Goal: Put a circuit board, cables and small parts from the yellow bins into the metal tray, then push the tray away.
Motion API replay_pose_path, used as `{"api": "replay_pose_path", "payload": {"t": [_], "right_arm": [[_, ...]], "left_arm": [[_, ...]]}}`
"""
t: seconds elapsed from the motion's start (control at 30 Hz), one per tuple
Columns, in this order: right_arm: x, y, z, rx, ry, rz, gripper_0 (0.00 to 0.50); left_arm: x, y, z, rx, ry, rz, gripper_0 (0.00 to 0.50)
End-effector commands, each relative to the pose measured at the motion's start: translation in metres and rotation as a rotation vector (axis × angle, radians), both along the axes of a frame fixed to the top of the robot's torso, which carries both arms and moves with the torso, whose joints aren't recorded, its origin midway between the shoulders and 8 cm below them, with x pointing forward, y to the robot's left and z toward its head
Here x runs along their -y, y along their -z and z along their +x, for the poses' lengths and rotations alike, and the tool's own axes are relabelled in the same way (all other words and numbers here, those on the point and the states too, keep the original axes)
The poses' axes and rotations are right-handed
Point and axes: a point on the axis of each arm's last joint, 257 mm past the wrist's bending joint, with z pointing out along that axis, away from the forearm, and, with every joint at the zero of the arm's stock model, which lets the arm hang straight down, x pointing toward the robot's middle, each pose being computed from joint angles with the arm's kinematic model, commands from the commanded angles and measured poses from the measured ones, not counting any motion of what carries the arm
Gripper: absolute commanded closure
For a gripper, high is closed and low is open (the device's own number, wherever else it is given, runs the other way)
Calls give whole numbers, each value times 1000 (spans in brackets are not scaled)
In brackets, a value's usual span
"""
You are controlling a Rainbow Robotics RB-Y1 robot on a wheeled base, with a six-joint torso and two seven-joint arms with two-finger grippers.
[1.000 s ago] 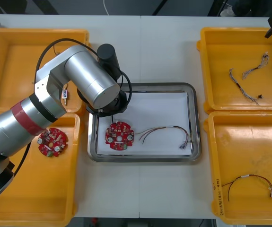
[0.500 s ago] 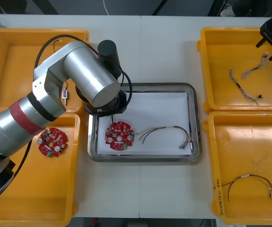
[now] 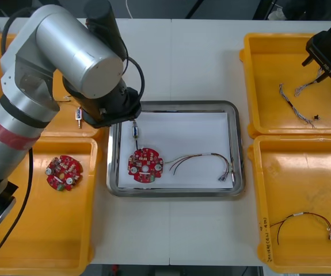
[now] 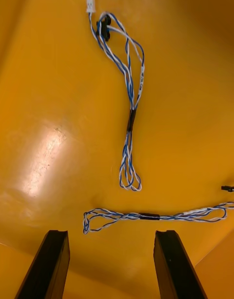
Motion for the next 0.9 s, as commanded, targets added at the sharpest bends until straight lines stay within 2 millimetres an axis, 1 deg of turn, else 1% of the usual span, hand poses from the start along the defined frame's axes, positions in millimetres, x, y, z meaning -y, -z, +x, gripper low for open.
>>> {"api": "replay_pose_path", "payload": {"t": [0.03,0.07,0.13,0.17,0.27,0.37,0.5,0.57,0.67,0.77,0.9], "right_arm": [[7,-51,15,83,47,0,0],[8,-51,15,84,50,-1,0],[9,-51,14,81,62,0,0],[9,-51,14,80,63,-1,0],[13,-46,13,76,79,-3,0],[17,-42,15,83,96,-2,0],[21,-38,18,97,110,-5,0],[25,-37,22,118,121,-11,0],[30,-36,26,139,131,-17,0],[35,-28,28,152,146,-14,0],[32,-14,27,148,160,22,0]], "left_arm": [[-12,-46,11,63,-78,-59,0],[-14,-49,12,67,-85,-64,0],[-22,-61,18,91,-116,-83,0],[-24,-63,19,94,-124,-88,0],[-38,-76,26,115,-170,-118,0],[-56,-87,32,134,-227,-144,0],[-77,-95,36,149,-284,-149,0],[-91,-98,38,152,-323,-147,0],[-105,-99,41,148,-364,-151,0],[-125,-103,46,148,-431,-175,0],[-140,-109,50,154,-484,-202,0]]}}
